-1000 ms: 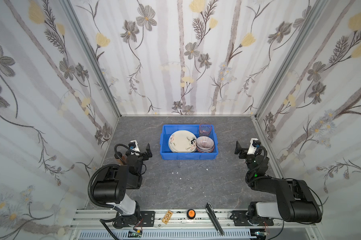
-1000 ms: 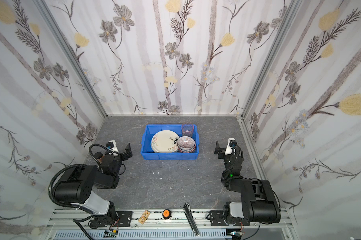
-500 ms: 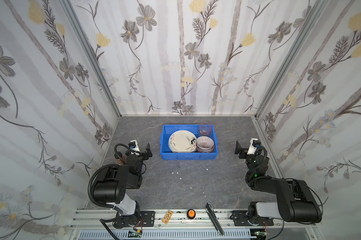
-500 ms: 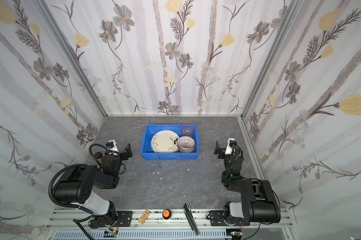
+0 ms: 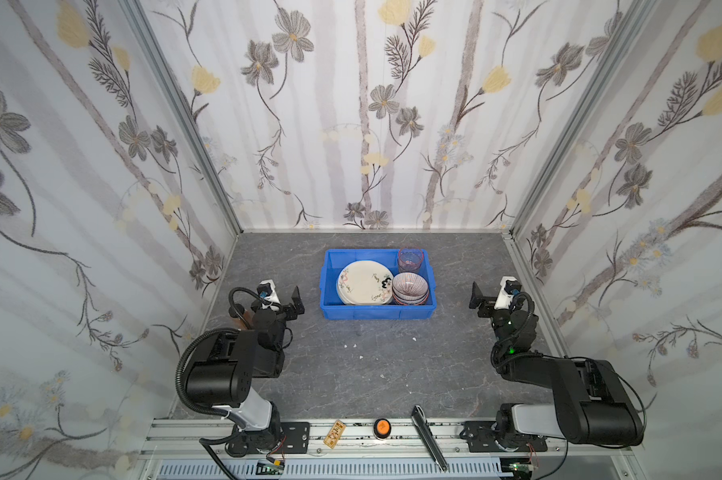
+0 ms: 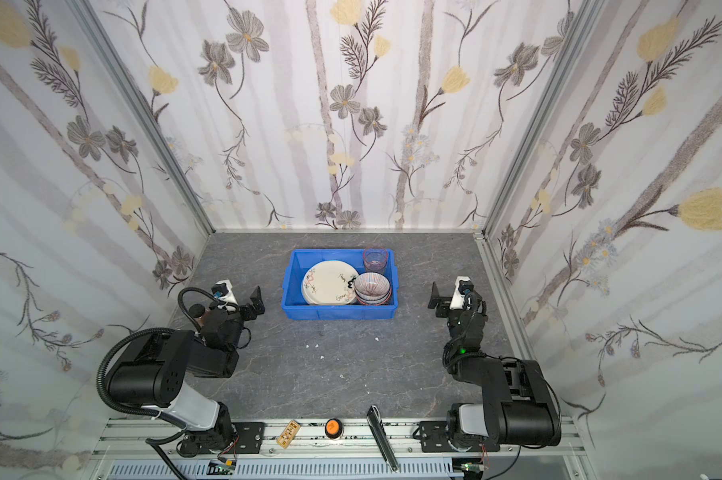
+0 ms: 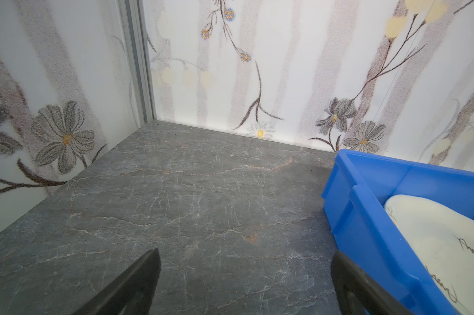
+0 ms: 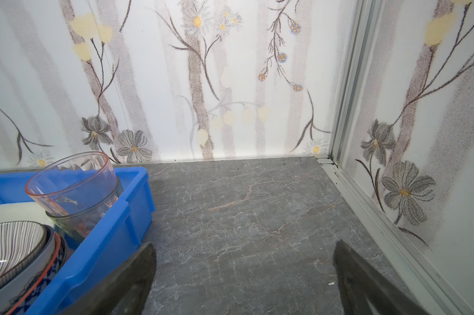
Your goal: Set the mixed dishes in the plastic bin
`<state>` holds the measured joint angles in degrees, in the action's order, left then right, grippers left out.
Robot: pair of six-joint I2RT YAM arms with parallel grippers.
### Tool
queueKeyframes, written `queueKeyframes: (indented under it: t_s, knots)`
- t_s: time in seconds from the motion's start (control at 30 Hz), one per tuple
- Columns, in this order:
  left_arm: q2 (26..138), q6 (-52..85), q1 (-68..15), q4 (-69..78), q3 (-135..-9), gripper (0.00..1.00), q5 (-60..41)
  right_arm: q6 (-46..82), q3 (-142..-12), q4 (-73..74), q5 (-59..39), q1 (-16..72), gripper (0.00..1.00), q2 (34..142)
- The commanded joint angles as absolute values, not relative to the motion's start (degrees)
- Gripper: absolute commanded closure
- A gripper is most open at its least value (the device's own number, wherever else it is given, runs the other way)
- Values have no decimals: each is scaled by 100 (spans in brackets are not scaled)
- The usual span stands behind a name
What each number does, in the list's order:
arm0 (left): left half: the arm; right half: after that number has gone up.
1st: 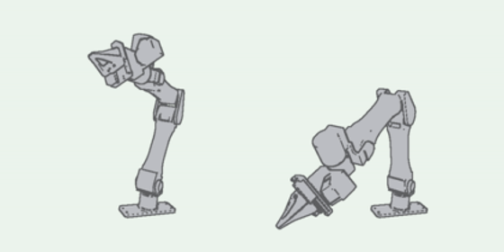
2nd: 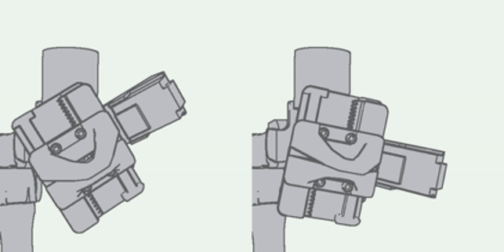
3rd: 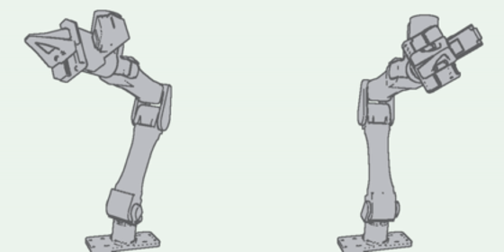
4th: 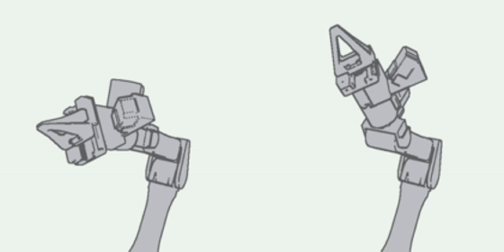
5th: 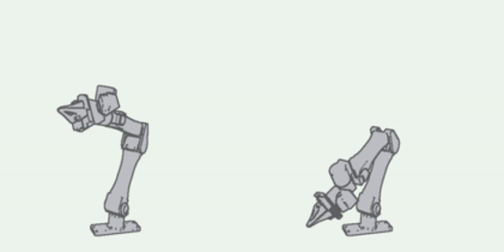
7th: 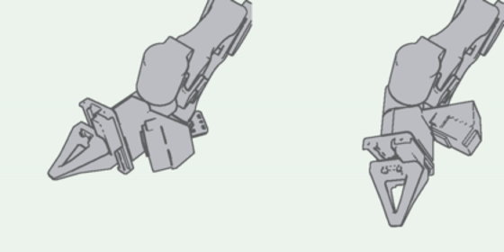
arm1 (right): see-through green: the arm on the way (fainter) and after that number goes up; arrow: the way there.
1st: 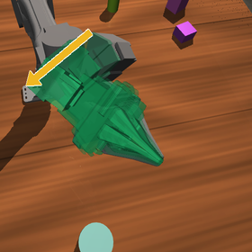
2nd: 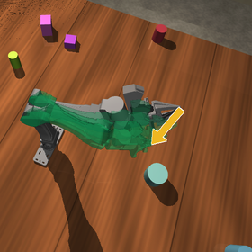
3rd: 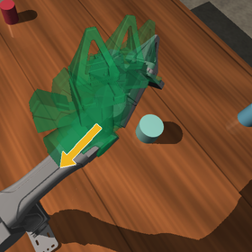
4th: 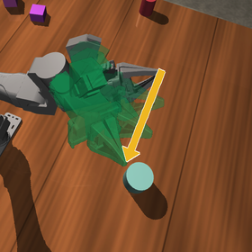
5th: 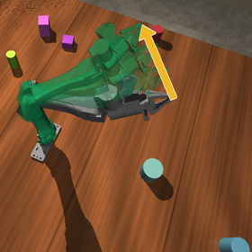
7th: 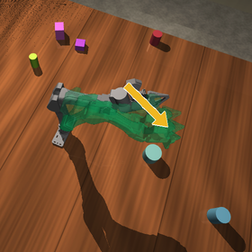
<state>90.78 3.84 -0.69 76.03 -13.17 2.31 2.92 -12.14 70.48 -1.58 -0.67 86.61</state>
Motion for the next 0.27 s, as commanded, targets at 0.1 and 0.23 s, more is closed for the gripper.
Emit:
queueKeyframes:
  t_s: [0.1,0.23]
  knots:
    - [9080,352,-69,7694,-1354,0,228,179,-1271,7321,-228,-62,0,8684]
    - [9077,352,-68,7691,-1357,0,223,182,-1222,7377,-218,-61,0,8648]
